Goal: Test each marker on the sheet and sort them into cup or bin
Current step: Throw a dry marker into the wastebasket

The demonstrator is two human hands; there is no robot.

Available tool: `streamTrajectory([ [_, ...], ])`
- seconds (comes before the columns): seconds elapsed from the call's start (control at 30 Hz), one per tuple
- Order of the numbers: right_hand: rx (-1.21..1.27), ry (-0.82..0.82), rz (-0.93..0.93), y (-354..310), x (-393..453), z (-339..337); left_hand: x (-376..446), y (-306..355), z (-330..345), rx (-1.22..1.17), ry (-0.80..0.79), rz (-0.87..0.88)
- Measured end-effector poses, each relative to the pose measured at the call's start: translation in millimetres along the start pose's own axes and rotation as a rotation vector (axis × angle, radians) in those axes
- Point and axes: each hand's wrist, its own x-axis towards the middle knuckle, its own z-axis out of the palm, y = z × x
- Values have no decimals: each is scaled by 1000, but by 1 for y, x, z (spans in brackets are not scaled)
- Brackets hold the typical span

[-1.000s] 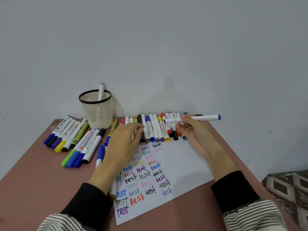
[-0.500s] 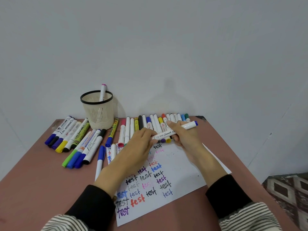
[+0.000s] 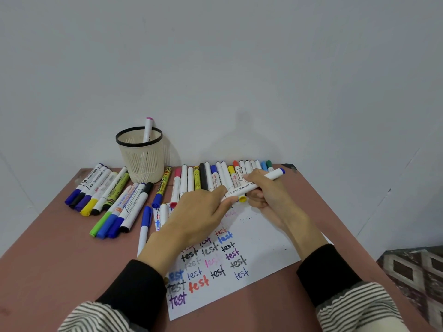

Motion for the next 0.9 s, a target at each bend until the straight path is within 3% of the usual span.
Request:
streamTrajectory([
  [0.27,4,-20,-50,3,3,-4,-1,-3,-3,-54,-20,-59],
  [0.37,106,41,-55,5,5,-5,-4,-14,-7,-266,21,-135],
  [0.5,299,124,-78,0,7,-18,-4,-26,-8,-578,299,-301],
  [0.67,-17,109,-27,11,4,-11,0,-32,0,-659,424,-463],
  [0.9,-340,-2,-112,27,1,5,1,-34,1,-730,459,-485],
])
